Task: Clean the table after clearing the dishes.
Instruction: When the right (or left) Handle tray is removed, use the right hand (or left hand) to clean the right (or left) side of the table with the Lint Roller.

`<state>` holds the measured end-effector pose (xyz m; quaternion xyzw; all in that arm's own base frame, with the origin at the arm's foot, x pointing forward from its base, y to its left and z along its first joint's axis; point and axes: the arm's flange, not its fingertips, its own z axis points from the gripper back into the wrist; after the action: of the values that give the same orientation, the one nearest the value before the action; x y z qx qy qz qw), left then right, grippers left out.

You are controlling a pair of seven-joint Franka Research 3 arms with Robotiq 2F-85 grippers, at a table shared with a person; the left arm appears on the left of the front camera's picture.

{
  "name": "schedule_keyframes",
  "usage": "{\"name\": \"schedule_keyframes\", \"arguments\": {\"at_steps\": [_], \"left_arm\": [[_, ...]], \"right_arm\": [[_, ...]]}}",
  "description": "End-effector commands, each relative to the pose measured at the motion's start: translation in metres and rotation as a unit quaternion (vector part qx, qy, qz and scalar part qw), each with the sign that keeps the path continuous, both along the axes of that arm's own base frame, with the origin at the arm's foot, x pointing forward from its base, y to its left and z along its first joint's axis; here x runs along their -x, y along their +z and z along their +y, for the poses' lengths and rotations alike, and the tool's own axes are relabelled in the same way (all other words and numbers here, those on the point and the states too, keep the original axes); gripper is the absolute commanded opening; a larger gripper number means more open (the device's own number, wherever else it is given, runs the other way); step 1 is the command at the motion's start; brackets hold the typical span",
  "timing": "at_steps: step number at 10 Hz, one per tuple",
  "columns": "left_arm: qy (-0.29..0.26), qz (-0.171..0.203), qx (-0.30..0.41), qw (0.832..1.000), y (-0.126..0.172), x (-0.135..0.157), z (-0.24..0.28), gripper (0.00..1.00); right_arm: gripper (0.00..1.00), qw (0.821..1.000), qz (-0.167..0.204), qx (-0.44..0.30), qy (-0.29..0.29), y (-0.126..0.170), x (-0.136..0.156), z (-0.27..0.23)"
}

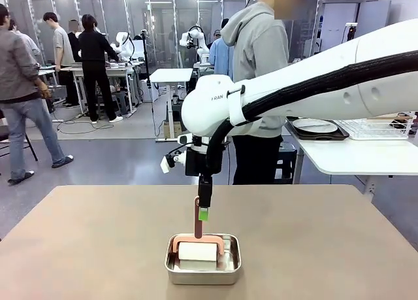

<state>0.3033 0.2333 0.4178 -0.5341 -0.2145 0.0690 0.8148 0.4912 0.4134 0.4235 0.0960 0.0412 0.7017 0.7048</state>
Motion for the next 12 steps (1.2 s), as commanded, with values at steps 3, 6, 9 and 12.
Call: {"name": "schedule_keyframes", "arguments": {"at_steps": [3, 6, 9, 12], "left_arm": [[0.005, 0.004, 0.006, 1.000, 0.003, -0.001, 0.001, 1.00], [0.005, 0.004, 0.006, 1.000, 0.003, -0.001, 0.001, 1.00], [0.005, 0.004, 0.006, 1.000, 0.003, -0.001, 0.001, 1.00], [0.005, 0.004, 0.006, 1.000, 0.003, -0.001, 0.001, 1.00]], "right_arm": [[1.00, 0.999, 0.013, 0.032, 0.000, -0.004, -0.004, 0.025], [1.00, 0.999, 0.025, 0.036, 0.000, -0.005, -0.007, 0.028], [0.80, 0.999, 0.032, 0.041, 0.006, -0.008, -0.007, 0.028], [0.51, 0.999, 0.037, 0.038, 0.005, -0.014, -0.009, 0.029]]}}
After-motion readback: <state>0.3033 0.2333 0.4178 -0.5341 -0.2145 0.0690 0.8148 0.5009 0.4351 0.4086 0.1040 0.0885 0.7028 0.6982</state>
